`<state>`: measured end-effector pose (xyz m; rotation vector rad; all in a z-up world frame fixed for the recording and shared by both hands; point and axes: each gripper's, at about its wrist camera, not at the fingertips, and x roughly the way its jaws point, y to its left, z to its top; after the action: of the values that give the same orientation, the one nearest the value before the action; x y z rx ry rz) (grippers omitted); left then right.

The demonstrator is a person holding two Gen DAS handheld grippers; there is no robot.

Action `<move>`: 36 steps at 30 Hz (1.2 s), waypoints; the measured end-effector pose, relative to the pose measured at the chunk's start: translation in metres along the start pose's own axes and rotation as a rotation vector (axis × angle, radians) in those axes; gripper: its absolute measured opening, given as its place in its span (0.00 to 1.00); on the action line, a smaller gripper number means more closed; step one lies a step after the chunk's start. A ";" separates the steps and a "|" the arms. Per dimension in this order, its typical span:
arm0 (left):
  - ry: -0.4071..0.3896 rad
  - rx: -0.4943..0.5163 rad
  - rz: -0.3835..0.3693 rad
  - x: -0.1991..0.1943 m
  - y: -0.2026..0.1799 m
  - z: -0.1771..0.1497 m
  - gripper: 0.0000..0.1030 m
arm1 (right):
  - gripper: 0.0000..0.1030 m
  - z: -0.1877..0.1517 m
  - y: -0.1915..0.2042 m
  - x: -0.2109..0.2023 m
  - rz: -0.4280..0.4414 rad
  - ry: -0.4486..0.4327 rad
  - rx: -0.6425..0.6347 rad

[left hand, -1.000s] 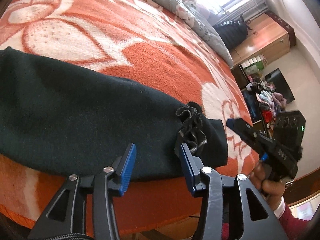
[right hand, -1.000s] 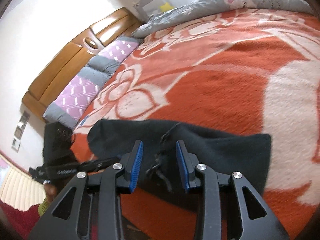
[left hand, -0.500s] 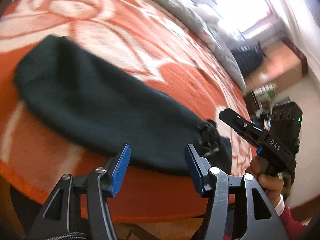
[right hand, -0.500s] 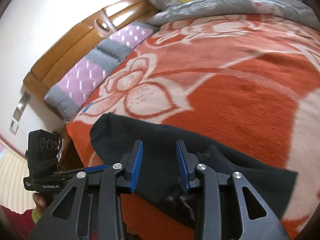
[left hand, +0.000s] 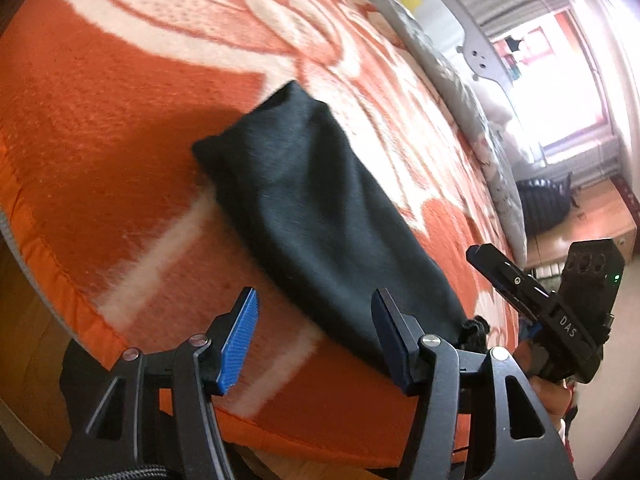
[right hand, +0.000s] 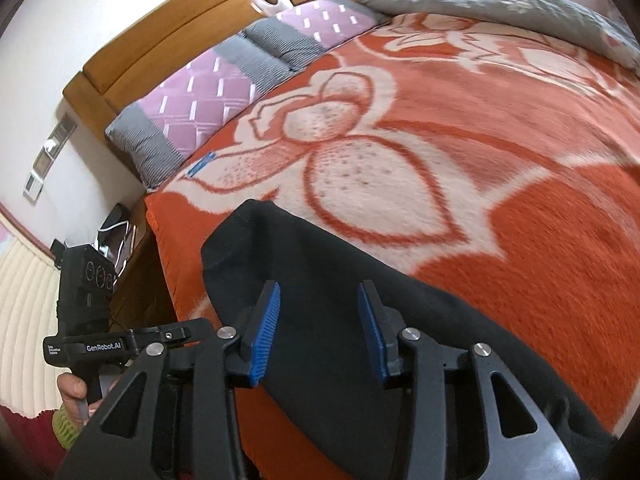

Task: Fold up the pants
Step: 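Grasp the pants end with the right gripper while the left gripper grasps beside it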

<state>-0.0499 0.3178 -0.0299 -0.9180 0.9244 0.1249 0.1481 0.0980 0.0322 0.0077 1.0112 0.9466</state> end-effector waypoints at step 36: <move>-0.071 -0.120 0.155 0.052 0.007 0.054 0.32 | 0.30 0.081 0.038 0.177 0.145 0.414 -0.322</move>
<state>0.0133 0.3468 -0.0579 -0.9458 0.9291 0.3467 0.2139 0.2734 -0.0331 -0.4022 1.2369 1.2679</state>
